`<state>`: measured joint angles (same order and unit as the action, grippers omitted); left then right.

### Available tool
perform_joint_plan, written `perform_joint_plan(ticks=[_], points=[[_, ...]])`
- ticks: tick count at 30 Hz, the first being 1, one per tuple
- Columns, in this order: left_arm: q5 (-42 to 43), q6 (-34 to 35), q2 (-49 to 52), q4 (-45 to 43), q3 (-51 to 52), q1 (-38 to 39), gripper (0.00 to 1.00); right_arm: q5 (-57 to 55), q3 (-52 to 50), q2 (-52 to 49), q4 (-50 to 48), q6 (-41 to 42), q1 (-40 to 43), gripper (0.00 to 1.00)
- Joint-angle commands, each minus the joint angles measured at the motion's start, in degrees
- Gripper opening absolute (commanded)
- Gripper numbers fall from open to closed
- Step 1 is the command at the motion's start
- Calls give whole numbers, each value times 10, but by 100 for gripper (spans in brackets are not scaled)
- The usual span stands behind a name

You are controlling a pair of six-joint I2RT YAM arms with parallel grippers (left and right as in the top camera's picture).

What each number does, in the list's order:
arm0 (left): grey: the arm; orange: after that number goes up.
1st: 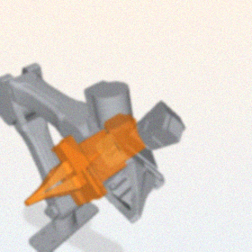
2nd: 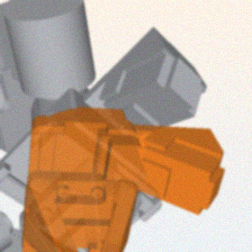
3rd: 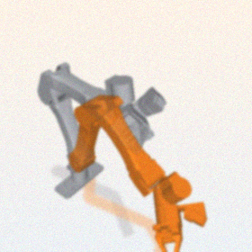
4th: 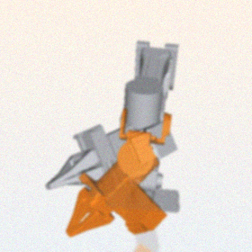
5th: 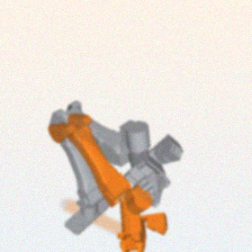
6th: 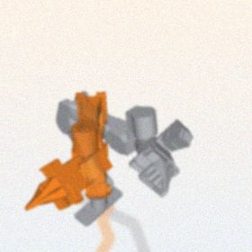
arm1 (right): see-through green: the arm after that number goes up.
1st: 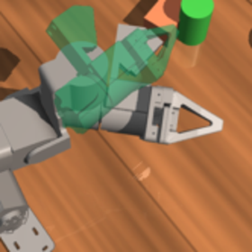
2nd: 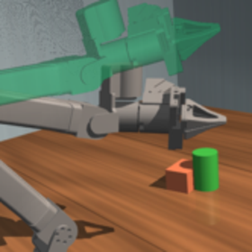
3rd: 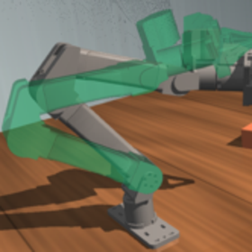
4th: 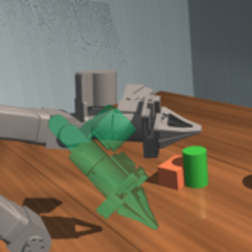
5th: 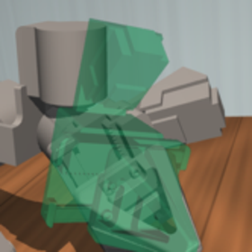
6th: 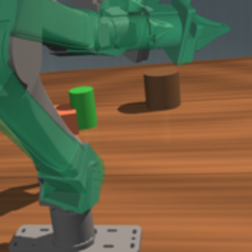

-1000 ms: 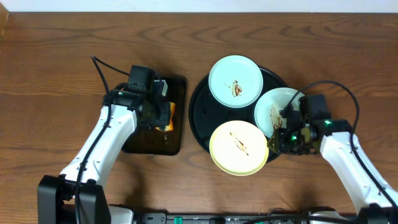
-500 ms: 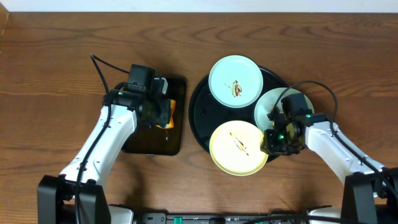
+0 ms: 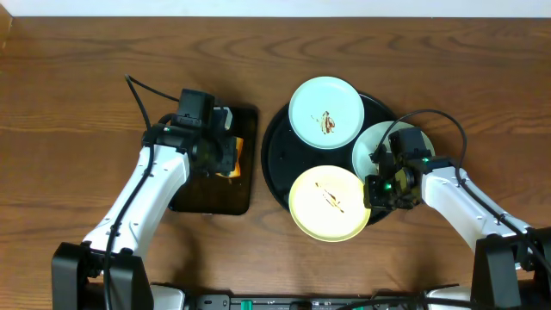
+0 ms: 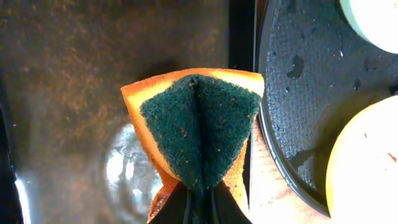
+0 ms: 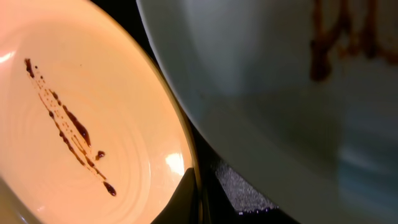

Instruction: Clean dirty plates on tray and stack at the side

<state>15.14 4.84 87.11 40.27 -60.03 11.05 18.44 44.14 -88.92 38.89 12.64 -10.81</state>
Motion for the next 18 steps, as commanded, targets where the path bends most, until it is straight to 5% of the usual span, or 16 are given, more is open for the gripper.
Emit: perform_joint_plan(ticks=[1, 9, 18], points=[[7, 1, -3, -5, -12, 1, 8, 0, 7, -4, -7, 2, -6, 1], [0, 1, -32, -46, -12, 1, 7, -2, 7, -4, -8, 2, -6, 1], [-99, 1, -139, -103, -12, 1, 7, -2, 7, -4, -10, 2, -6, 1]])
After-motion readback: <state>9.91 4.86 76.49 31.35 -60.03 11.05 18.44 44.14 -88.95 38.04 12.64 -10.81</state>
